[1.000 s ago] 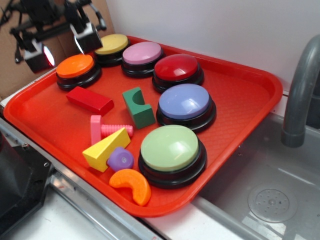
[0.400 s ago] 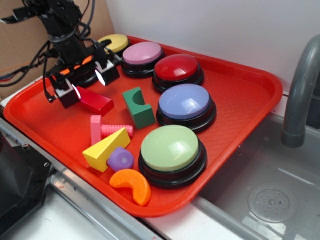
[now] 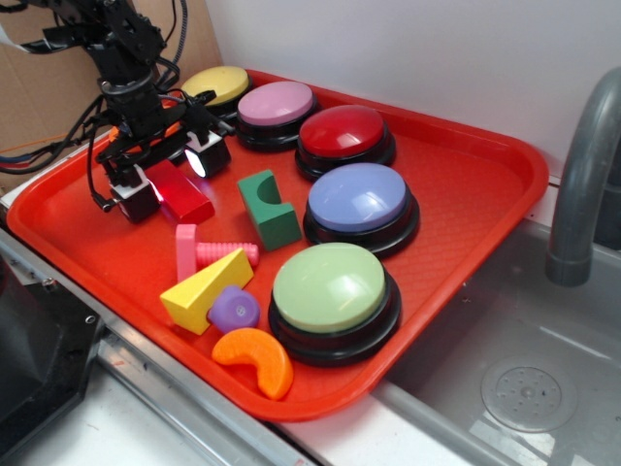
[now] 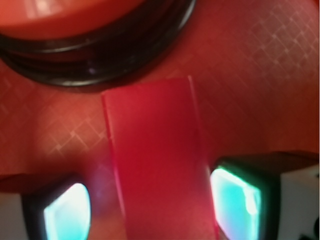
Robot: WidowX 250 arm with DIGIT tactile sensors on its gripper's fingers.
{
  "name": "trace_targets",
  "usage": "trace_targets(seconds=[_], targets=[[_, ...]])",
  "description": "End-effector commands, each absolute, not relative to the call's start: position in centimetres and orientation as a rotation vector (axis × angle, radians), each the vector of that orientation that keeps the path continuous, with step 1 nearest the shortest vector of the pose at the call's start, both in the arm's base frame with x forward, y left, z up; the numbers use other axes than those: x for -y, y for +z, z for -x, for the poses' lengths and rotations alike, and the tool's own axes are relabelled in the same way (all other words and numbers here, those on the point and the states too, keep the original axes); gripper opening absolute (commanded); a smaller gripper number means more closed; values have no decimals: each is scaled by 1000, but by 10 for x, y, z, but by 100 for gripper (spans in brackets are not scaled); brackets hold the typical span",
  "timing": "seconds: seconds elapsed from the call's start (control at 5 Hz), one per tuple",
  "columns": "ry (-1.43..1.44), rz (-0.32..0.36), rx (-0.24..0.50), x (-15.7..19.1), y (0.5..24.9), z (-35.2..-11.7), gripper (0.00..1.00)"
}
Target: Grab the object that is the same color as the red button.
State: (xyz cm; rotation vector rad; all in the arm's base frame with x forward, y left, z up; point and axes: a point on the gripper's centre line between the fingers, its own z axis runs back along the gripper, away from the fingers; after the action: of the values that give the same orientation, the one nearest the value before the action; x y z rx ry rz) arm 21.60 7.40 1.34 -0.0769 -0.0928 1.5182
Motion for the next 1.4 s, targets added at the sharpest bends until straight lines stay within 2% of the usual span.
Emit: trace_targets(seconds=[0.0, 0.2, 0.4, 0.6, 0.8, 1.2], targets=[[1355, 66, 121, -73, 20, -217, 0], [1260, 28, 102, -69, 19, -222, 0], [1011, 20, 54, -58, 42, -232, 0], [799, 85, 16, -47, 66, -234, 0], [629, 113, 29, -39, 90, -230, 0], [257, 151, -13, -42, 139, -220, 0]])
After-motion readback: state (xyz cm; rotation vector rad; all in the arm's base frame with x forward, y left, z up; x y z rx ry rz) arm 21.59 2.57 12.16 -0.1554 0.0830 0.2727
